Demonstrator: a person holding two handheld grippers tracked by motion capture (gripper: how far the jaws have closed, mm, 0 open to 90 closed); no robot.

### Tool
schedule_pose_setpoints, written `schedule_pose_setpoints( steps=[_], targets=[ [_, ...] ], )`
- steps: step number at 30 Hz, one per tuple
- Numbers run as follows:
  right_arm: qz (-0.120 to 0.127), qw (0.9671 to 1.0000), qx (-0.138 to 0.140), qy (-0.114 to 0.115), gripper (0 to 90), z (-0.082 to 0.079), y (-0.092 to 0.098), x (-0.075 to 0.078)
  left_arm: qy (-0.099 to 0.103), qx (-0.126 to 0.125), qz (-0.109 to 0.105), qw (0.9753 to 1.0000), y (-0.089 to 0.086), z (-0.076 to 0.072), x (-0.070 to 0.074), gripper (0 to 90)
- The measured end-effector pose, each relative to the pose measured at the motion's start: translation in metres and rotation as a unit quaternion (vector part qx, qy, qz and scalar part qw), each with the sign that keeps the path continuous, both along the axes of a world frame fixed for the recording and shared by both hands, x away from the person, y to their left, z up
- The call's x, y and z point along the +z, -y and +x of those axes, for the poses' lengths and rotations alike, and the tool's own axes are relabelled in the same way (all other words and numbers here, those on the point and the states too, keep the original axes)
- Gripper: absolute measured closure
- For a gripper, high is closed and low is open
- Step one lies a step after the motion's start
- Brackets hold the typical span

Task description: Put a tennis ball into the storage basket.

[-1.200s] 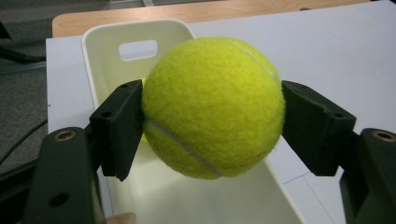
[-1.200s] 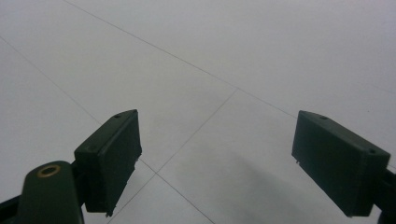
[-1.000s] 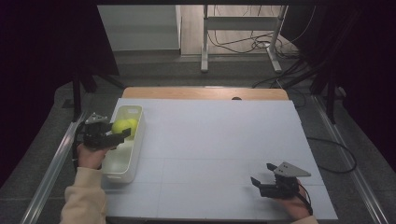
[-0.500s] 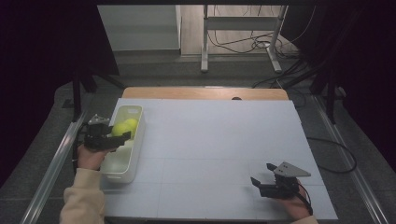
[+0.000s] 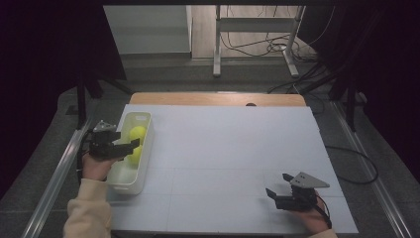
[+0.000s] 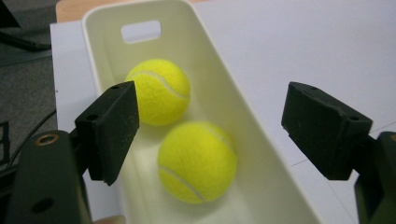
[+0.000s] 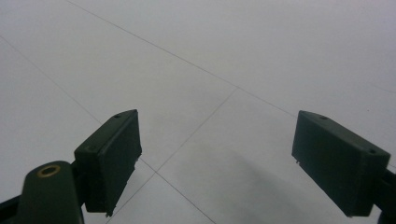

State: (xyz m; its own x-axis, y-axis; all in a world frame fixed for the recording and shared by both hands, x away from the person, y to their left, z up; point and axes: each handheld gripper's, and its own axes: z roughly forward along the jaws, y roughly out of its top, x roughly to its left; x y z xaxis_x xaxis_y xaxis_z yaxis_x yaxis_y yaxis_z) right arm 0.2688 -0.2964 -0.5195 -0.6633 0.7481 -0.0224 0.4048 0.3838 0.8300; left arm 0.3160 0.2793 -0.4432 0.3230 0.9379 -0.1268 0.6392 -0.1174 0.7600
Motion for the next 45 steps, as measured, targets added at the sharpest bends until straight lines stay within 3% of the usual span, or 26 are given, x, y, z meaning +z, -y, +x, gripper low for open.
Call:
schedule_pose_setpoints(
  steps=[10,16,23,31,39,40,45],
  targets=[
    [0.000,1.0000,0.000,0.000,16.2,0.000,0.000,0.000,0.011,-0.007,-0.026,0.9996,0.000,-0.001,0.002,15.2],
    [-0.001,1.0000,-0.001,0.001,16.3,0.000,0.000,0.000,0.021,-0.032,-0.041,0.9984,0.003,-0.004,0.003,15.2],
    [0.002,1.0000,0.001,0.000,16.2,0.001,0.000,0.000,0.045,-0.065,-0.074,0.9941,0.008,-0.013,0.009,15.4],
    [0.010,1.0000,0.000,-0.002,16.3,0.003,0.001,0.000,0.055,-0.088,-0.093,0.9902,0.018,-0.017,0.012,15.6],
    [0.004,0.9999,0.013,0.000,16.2,0.003,0.000,0.000,0.062,-0.114,-0.104,0.9861,0.032,-0.019,0.014,15.5],
    [0.004,0.9999,0.013,0.001,16.2,0.002,0.000,0.000,0.068,-0.121,-0.105,0.9847,0.038,-0.020,0.015,15.5],
    [0.006,0.9999,0.009,0.001,16.2,-0.001,0.004,0.001,0.072,-0.137,-0.099,0.9830,0.050,-0.023,0.014,15.2]
  ],
)
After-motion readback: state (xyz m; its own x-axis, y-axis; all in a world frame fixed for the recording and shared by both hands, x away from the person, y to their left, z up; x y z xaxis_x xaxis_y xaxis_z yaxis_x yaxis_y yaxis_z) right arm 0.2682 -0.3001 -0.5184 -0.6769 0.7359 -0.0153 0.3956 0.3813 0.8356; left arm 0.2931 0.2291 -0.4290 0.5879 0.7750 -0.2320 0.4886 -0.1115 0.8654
